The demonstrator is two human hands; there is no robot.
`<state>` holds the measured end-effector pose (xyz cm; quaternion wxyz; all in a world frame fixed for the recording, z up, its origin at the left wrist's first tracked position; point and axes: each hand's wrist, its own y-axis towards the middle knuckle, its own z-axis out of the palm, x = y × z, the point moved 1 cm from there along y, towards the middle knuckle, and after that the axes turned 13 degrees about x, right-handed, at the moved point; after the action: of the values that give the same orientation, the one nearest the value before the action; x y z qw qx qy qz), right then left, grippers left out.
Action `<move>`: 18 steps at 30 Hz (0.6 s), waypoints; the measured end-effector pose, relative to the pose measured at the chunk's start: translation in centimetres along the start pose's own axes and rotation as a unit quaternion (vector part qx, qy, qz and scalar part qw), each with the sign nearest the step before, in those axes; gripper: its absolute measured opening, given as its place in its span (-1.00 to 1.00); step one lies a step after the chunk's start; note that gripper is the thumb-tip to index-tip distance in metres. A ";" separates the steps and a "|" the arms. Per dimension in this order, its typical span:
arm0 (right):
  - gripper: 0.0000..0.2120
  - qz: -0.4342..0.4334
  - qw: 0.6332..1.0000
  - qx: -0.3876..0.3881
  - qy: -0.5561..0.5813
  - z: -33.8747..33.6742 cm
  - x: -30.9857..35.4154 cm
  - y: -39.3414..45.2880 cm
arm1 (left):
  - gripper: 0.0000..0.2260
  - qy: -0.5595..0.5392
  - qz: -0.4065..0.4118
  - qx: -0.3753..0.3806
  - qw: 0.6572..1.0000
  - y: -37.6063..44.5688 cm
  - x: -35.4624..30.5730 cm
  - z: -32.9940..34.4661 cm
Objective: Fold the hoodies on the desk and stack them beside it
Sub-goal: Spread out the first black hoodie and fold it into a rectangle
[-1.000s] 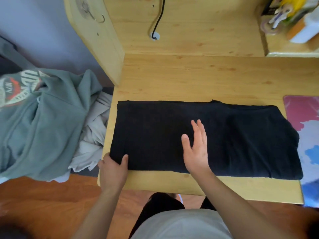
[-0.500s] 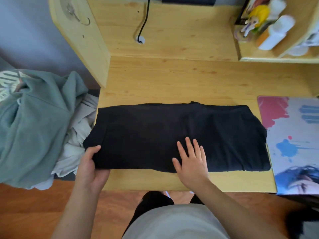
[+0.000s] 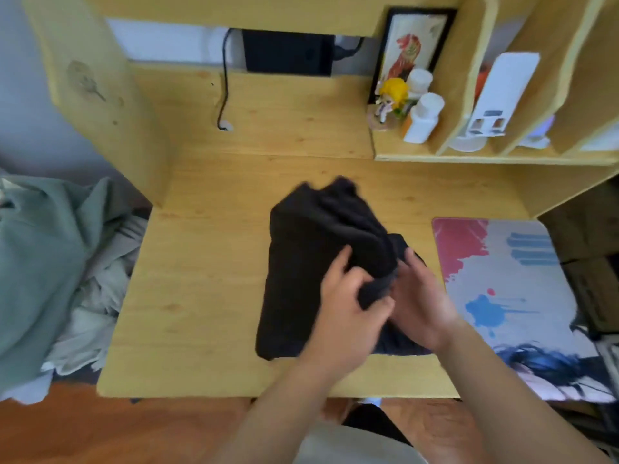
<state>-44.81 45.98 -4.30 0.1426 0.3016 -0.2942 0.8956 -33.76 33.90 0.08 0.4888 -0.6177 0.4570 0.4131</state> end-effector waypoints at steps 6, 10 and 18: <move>-0.64 0.110 0.982 -0.119 -0.101 -8.4 -1.2 0.0 | -0.38 0.301 -0.066 0.157 0.938 2.4 7.3 10.3; -0.57 0.122 0.958 -0.167 -0.198 -9.6 -2.5 1.0 | -0.25 0.344 -0.123 -0.098 0.926 -4.6 10.9 6.4; -0.61 0.050 0.876 -0.208 -0.432 -4.8 0.0 0.5 | -0.37 0.015 -0.249 -0.241 0.938 -6.0 13.4 0.8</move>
<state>-47.27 48.57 -7.61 0.0157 0.6070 -0.5207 0.6002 -24.74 33.20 -11.50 0.4052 -0.8173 0.1830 0.3666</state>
